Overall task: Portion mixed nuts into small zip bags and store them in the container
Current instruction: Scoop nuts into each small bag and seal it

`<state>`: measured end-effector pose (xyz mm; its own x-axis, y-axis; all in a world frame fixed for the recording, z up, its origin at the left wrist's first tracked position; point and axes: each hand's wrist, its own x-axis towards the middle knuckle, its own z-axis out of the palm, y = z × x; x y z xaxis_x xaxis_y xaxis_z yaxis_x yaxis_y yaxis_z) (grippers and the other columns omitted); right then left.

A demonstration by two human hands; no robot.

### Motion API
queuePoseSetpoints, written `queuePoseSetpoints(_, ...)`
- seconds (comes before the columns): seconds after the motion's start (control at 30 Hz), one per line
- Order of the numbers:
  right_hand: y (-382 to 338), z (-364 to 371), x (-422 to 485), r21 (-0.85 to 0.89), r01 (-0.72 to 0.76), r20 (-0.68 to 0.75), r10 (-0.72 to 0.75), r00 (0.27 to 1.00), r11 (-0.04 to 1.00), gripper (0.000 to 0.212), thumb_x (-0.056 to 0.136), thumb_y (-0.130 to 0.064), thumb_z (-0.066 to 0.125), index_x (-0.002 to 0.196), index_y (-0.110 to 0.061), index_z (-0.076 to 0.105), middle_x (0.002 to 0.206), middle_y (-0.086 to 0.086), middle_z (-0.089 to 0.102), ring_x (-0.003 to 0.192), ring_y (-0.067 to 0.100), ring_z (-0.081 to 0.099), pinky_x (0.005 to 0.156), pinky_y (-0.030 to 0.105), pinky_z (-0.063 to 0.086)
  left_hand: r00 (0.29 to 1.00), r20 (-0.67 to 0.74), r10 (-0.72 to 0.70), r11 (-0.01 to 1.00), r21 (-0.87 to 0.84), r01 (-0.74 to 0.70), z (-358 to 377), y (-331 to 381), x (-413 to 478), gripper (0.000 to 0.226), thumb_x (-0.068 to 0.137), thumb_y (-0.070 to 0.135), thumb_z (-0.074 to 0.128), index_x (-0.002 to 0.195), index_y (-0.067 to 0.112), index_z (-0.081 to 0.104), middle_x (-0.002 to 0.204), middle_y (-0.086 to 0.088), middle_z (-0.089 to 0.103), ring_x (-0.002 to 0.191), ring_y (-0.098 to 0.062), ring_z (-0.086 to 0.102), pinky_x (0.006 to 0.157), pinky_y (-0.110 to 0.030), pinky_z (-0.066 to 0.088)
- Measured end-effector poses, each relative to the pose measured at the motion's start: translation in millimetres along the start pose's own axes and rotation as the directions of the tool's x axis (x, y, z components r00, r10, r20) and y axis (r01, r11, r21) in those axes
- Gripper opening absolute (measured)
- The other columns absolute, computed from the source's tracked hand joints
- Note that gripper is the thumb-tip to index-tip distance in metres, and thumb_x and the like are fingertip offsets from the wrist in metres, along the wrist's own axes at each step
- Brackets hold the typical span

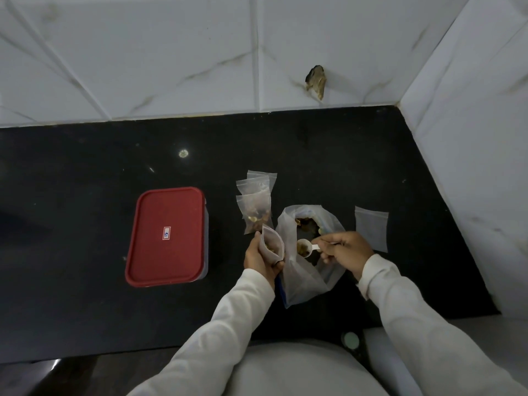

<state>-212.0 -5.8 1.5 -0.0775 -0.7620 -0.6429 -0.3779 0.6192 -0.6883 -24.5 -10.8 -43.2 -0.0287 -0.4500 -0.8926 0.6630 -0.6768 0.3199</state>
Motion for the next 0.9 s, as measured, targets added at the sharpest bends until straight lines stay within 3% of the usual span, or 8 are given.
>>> queuePoseSetpoints(0.1, -4, -2, -5, 0.160, -0.020, 0.014, 0.018, 1.000, 0.987, 0.017, 0.093, -0.008, 0.061, 0.102, -0.009, 0.075, 0.076, 0.008, 0.068, 0.072, 0.015, 0.062, 0.074, 0.026, 0.056, 0.999, 0.042, 0.018, 1.000, 0.023, -0.019, -1, 1, -2, 0.047, 0.093, 0.047, 0.054, 0.126, 0.014, 0.062, 0.062, -0.007, 0.064, 0.048, -0.018, 0.053, 0.047, -0.025, 0.042)
queuePoseSetpoints(0.33, -17, -16, -35, 0.345, 0.035, -0.058, -0.016, 0.998, 0.938, 0.019, 0.094, -0.003, 0.055, 0.103, -0.006, 0.072, 0.074, 0.011, 0.060, 0.070, 0.017, 0.056, 0.069, 0.026, 0.053, 0.998, 0.058, 0.027, 1.000, 0.008, -0.028, 0, 10, -9, 0.048, 0.092, 0.048, 0.055, 0.125, 0.014, 0.062, 0.061, -0.008, 0.065, 0.052, -0.019, 0.052, 0.051, -0.028, 0.041)
queuePoseSetpoints(0.5, -24, -25, -51, 0.402, 0.053, -0.083, -0.021, 0.996, 0.914, 0.018, 0.093, -0.006, 0.056, 0.099, -0.010, 0.073, 0.078, 0.011, 0.062, 0.077, 0.020, 0.059, 0.079, 0.033, 0.053, 0.997, 0.072, 0.034, 0.999, 0.016, -0.035, 4, 13, -12, 0.054, 0.090, 0.049, 0.058, 0.131, 0.014, 0.059, 0.091, -0.014, 0.069, 0.061, -0.021, 0.059, 0.062, -0.028, 0.051)
queuePoseSetpoints(0.6, -31, -25, -59, 0.407, 0.090, -0.098, -0.054, 0.994, 0.909, 0.018, 0.092, -0.007, 0.058, 0.100, -0.011, 0.073, 0.080, 0.010, 0.064, 0.078, 0.020, 0.060, 0.083, 0.036, 0.054, 0.994, 0.112, 0.014, 0.999, 0.027, -0.017, 4, 16, -14, 0.059, 0.090, 0.050, 0.058, 0.137, 0.015, 0.054, 0.127, -0.018, 0.062, 0.103, -0.031, 0.067, 0.091, -0.040, 0.052)
queuePoseSetpoints(0.63, -34, -24, -62, 0.414, 0.110, -0.102, -0.074, 0.992, 0.904, 0.018, 0.092, -0.007, 0.058, 0.102, -0.010, 0.073, 0.080, 0.010, 0.065, 0.078, 0.019, 0.060, 0.083, 0.037, 0.054, 0.993, 0.117, 0.011, 0.999, 0.034, -0.016, 4, 17, -16, 0.058, 0.090, 0.049, 0.057, 0.137, 0.014, 0.055, 0.129, -0.019, 0.061, 0.104, -0.031, 0.066, 0.084, -0.040, 0.056)
queuePoseSetpoints(0.67, -38, -22, -65, 0.425, 0.131, -0.104, -0.096, 0.990, 0.896, 0.018, 0.091, -0.007, 0.059, 0.102, -0.010, 0.073, 0.079, 0.009, 0.066, 0.077, 0.019, 0.061, 0.082, 0.035, 0.055, 0.994, 0.110, 0.015, 0.999, 0.042, -0.020, 5, 17, -18, 0.057, 0.091, 0.049, 0.057, 0.135, 0.014, 0.055, 0.120, -0.019, 0.064, 0.091, -0.029, 0.067, 0.068, -0.035, 0.061)
queuePoseSetpoints(0.73, -47, -17, -71, 0.450, 0.170, -0.099, -0.140, 0.985, 0.877, 0.018, 0.090, -0.007, 0.060, 0.099, -0.012, 0.074, 0.077, 0.007, 0.067, 0.073, 0.016, 0.061, 0.079, 0.031, 0.056, 0.996, 0.087, 0.016, 0.999, 0.045, -0.020, 6, 17, -20, 0.054, 0.091, 0.048, 0.058, 0.132, 0.014, 0.057, 0.097, -0.014, 0.065, 0.069, -0.024, 0.059, 0.044, -0.027, 0.052)
queuePoseSetpoints(0.9, -66, -2, -80, 0.431, 0.207, -0.046, -0.207, 0.977, 0.879, 0.018, 0.091, -0.007, 0.060, 0.095, -0.013, 0.076, 0.073, 0.002, 0.068, 0.069, 0.011, 0.062, 0.072, 0.027, 0.058, 0.998, 0.063, 0.006, 0.999, 0.047, -0.009, 7, 17, -21, 0.048, 0.091, 0.048, 0.057, 0.126, 0.017, 0.061, 0.099, -0.013, 0.064, 0.069, -0.023, 0.059, 0.043, -0.023, 0.046)
